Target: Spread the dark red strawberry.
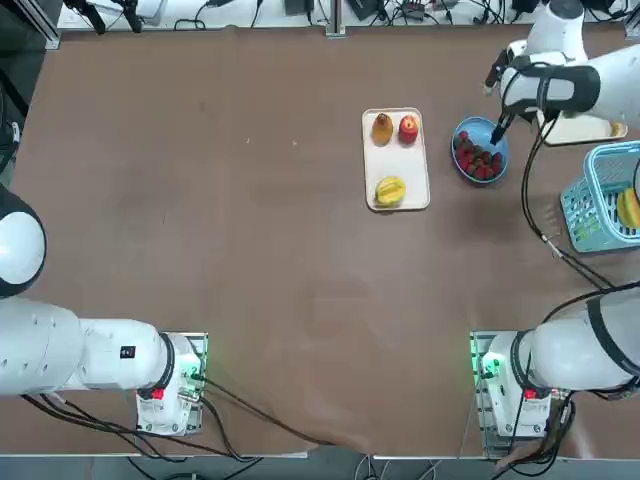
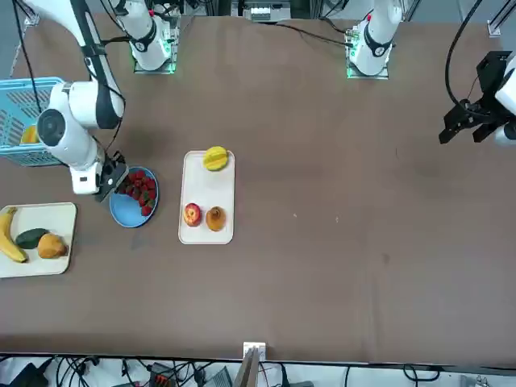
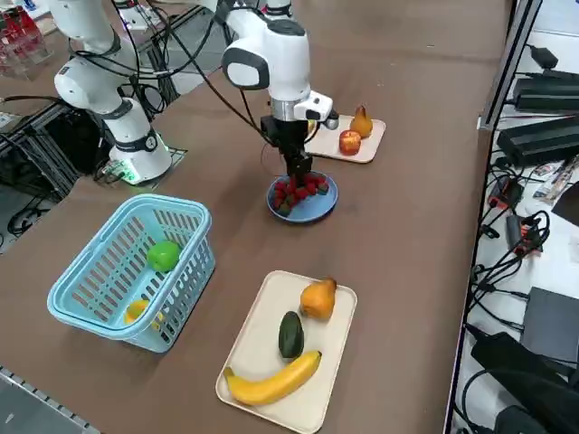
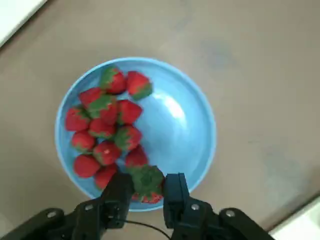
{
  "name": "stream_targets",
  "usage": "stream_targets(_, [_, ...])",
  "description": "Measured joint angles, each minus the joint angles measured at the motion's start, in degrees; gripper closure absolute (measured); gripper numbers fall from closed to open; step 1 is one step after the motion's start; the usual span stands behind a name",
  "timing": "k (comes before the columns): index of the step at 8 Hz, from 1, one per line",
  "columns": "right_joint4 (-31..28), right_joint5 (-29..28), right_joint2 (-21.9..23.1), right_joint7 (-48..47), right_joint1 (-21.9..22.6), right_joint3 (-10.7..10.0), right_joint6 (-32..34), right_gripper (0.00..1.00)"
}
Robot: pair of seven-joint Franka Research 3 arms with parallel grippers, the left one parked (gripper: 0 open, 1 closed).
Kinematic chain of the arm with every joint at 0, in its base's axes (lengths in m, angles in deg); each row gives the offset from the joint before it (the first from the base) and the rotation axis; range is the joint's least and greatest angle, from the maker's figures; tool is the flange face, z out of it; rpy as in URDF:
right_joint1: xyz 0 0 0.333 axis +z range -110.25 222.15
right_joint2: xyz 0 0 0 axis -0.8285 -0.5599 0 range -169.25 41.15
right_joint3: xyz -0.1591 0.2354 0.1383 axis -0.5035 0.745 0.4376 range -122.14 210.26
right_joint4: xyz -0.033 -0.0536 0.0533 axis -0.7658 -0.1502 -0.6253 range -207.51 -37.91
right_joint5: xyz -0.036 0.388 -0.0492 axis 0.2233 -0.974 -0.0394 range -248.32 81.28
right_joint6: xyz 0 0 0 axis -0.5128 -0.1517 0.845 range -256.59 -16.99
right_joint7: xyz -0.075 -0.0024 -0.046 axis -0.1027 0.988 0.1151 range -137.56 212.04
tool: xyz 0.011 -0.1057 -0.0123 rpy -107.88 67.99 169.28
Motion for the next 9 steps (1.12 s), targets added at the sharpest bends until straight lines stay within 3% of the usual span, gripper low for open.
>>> stream_targets(4, [9.13, 0.0, -11.65, -0.01, -1.7, -0.11, -0.05, 0.62])
stream_targets(6, [10.05, -0.01, -13.99, -0.12, -1.86, -0.11, -0.02, 0.61])
stream_targets(9, [10.79, -0.11, -13.51, -0.34, -1.91, -0.09, 0.69, 0.11])
